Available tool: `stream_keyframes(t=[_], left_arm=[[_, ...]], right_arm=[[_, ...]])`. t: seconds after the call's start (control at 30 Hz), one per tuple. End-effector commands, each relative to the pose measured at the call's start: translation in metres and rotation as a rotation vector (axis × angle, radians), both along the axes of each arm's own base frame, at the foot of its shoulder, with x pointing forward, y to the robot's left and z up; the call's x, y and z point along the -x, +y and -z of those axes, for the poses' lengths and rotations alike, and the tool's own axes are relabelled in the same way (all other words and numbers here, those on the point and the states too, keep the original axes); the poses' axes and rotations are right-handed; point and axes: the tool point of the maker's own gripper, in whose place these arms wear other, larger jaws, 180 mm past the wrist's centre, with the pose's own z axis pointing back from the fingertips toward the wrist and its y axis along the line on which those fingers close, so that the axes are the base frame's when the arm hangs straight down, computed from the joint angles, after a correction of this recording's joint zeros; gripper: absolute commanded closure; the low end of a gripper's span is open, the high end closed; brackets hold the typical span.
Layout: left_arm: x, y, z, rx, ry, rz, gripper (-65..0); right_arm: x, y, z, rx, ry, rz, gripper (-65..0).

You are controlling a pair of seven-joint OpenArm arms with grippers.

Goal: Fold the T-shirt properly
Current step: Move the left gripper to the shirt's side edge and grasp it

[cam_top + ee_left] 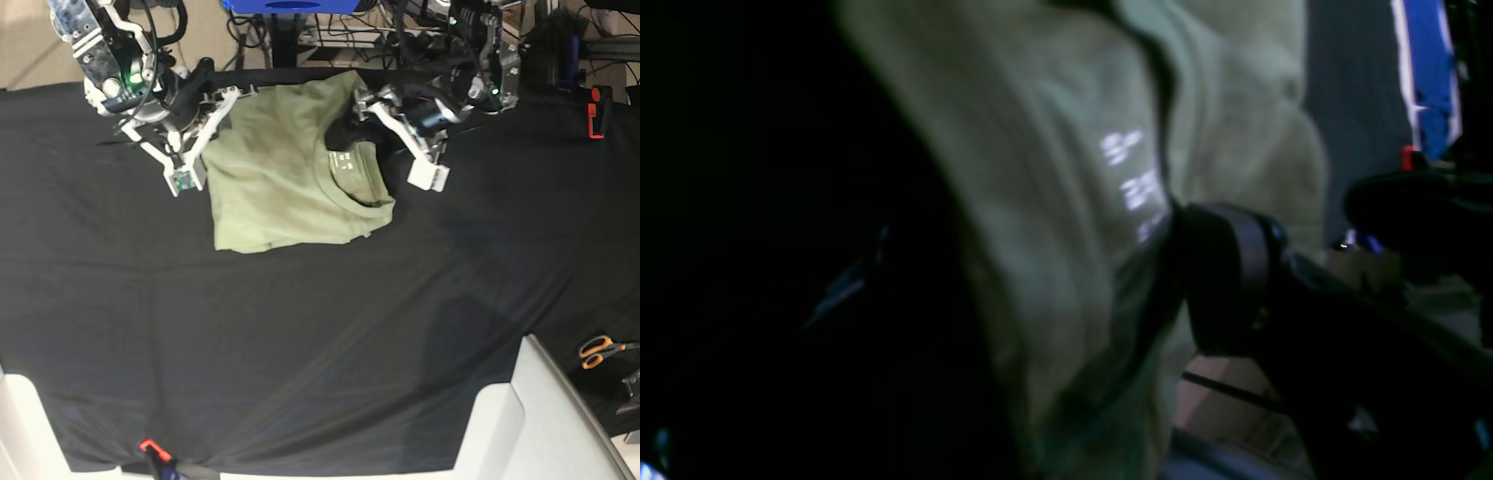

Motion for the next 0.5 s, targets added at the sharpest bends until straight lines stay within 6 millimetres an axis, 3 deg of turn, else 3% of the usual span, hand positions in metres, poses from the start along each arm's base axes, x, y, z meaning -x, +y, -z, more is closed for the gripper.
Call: stream_keyframes(t=[0.0,0.47], left_arm=[[0.0092,-0.0021,0.0097,-0.032,0.05,0.033,-51.8],[0.0084,-0.0044,0.0188,-0.025,0.078,0.034,-51.5]], right_arm=[[-0.0086,-0.0007,-0.0067,-0.004,-0.035,-0.001,-0.8],[-0.0104,-0.0005,-0.0076,-0.005,-0.04,0.001,-0.8]])
